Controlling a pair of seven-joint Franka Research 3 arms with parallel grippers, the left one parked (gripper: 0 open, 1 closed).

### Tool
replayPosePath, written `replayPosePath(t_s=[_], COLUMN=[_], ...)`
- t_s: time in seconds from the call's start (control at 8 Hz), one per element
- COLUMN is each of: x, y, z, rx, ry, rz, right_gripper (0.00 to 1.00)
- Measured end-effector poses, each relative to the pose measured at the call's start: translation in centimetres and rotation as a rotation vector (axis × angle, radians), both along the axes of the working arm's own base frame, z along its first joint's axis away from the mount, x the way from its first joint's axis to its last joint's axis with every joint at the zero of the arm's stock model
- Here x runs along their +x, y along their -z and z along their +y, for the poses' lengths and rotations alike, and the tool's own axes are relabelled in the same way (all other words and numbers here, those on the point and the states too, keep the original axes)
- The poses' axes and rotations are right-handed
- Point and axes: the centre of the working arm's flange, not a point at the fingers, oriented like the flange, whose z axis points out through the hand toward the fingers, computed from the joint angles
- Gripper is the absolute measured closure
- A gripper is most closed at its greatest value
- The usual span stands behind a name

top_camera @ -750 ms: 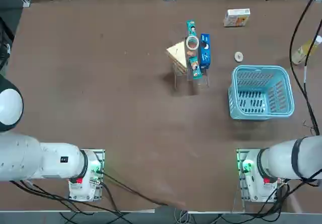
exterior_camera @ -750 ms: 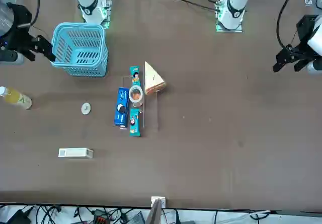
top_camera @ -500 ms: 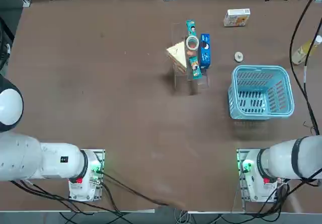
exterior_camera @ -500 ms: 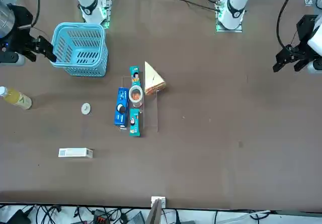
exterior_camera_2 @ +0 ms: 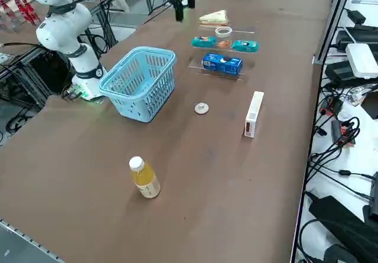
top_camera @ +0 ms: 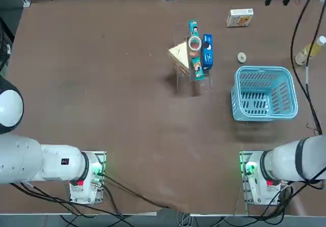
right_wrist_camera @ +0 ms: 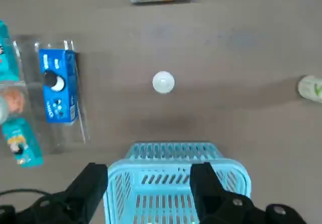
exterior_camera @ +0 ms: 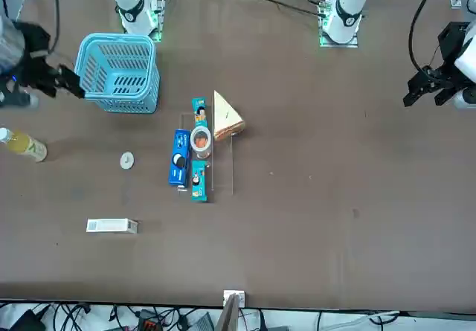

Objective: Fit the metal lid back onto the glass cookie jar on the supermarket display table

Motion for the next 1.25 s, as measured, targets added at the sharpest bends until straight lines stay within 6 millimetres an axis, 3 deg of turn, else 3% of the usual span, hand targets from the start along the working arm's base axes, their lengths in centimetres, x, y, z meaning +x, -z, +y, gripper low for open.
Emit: replayPosePath(t_s=[0.38, 0.62, 1.25], x=[5.7, 7.0, 2.1], y=[12.3, 18.9, 30.0], z=[-0.1, -1.1, -0.1], rx=[-0.003, 0.0, 0.009], ry=[0.008, 0.026, 0.008], rz=[0.026, -0.028, -0.138], right_gripper=[0.0, 0.0, 0.01])
